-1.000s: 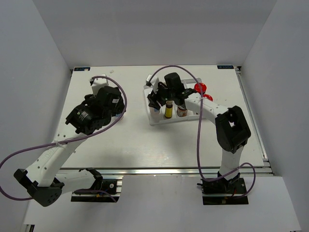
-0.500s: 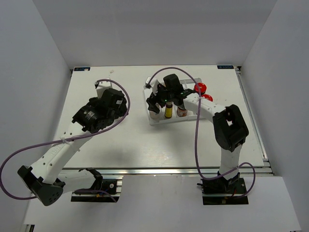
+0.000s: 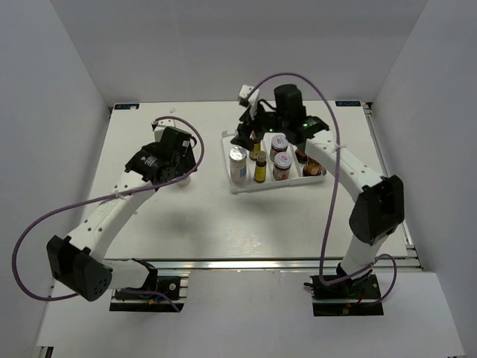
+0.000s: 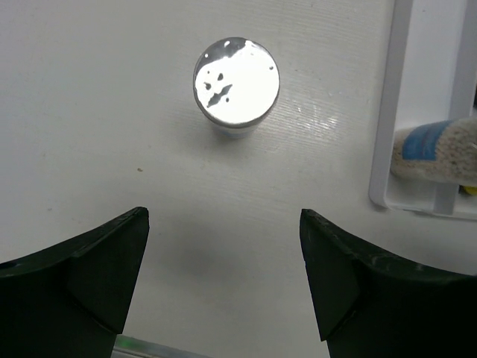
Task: Organize the condiment bottles
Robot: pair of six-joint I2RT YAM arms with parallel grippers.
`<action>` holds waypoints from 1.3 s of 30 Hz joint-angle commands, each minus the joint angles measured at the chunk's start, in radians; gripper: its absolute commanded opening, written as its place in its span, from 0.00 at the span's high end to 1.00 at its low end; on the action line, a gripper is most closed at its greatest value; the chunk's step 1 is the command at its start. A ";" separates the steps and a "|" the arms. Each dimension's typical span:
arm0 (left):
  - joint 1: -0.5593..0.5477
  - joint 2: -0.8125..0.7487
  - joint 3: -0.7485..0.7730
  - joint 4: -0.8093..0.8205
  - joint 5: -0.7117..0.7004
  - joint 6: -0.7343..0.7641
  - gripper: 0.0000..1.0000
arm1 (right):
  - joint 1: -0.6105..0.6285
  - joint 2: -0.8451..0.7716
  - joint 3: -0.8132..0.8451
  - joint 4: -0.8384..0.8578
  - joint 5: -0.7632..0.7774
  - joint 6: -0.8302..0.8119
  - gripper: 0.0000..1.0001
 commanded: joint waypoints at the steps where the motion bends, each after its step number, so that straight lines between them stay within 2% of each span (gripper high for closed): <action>1: 0.068 0.039 -0.010 0.067 0.063 0.068 0.08 | -0.046 -0.098 0.048 -0.018 -0.151 0.026 0.11; 6: 0.166 0.140 0.016 0.147 0.192 0.128 0.08 | -0.075 -0.171 -0.041 0.054 -0.199 0.065 0.12; 12: 0.208 0.279 0.076 0.210 0.281 0.171 0.08 | -0.097 -0.221 -0.120 0.084 -0.231 0.089 0.19; 21: 0.212 0.375 0.137 0.216 0.259 0.185 0.10 | -0.112 -0.255 -0.182 0.122 -0.223 0.115 0.20; 25: 0.212 0.384 0.131 0.210 0.256 0.184 0.24 | -0.123 -0.257 -0.189 0.122 -0.219 0.122 0.20; 31: 0.212 0.379 0.110 0.221 0.256 0.184 0.51 | -0.138 -0.261 -0.196 0.118 -0.222 0.128 0.20; 35: 0.212 0.370 0.149 0.250 0.305 0.210 0.63 | -0.140 -0.270 -0.205 0.108 -0.220 0.120 0.20; 39: 0.209 0.384 0.246 0.253 0.412 0.223 0.78 | -0.144 -0.277 -0.216 0.108 -0.213 0.122 0.20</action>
